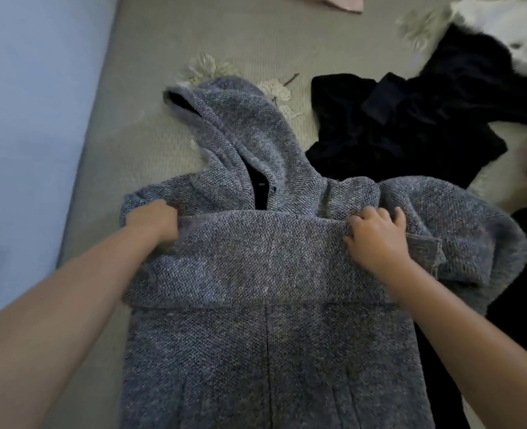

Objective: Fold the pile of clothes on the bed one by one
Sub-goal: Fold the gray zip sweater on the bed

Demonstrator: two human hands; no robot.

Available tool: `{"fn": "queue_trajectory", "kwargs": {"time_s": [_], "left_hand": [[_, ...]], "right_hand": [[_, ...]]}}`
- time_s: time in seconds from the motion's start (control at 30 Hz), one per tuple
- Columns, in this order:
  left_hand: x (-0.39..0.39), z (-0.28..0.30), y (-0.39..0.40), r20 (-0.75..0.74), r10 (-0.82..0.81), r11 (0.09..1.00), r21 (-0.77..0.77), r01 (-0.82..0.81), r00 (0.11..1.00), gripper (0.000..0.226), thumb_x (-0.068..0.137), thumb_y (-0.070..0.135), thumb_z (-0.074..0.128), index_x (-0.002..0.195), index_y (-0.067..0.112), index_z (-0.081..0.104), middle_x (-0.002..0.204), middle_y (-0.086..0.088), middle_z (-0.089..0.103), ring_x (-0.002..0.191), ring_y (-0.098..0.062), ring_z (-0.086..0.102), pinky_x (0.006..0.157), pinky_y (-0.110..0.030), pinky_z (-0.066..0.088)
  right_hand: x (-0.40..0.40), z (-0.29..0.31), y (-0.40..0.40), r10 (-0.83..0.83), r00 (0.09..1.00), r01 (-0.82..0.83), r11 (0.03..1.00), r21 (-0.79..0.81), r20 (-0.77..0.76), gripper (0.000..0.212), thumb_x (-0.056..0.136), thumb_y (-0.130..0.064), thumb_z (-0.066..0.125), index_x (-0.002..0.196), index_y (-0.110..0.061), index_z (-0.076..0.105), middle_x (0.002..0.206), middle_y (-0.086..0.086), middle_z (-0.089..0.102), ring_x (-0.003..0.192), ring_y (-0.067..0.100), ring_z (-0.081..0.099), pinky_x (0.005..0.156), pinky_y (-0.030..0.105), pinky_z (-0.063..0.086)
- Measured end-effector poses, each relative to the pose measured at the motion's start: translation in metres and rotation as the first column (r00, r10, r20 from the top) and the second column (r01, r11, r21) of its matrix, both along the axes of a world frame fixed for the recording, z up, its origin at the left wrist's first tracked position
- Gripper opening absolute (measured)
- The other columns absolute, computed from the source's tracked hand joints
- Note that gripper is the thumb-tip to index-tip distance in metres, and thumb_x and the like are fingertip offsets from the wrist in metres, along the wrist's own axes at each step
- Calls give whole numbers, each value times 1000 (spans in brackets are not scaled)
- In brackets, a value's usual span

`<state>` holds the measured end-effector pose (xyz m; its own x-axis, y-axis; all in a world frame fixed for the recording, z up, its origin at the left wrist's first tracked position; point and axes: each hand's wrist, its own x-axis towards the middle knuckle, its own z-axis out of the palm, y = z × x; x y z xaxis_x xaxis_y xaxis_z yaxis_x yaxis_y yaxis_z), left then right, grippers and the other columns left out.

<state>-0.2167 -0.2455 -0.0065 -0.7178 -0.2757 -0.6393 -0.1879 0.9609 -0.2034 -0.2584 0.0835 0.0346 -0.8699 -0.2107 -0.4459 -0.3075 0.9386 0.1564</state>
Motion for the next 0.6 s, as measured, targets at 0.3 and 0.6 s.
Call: {"fn": "queue_trajectory", "kwargs": {"time_s": [0.3,0.6], "left_hand": [[22,15,-80,-304,106,989,128,-70,947,27,93,27,40,112,15,56,111,-16,60,99,-33,56,74,-34,42],[15,-10,-77,-482,381,920,287,-269,789,43,91,31,51,121,1,43,123,-25,47,107,-37,48,83,-42,42]], "right_hand": [[-28,-1,-46,36,999,-35,997,-66,14,10,89,-11,44,87,-17,36,72,0,44,81,26,55,93,44,29],[-38,-26,-73,30,995,-17,991,134,-93,30,89,-9,40,117,-18,49,113,7,53,117,28,43,106,48,17]]}}
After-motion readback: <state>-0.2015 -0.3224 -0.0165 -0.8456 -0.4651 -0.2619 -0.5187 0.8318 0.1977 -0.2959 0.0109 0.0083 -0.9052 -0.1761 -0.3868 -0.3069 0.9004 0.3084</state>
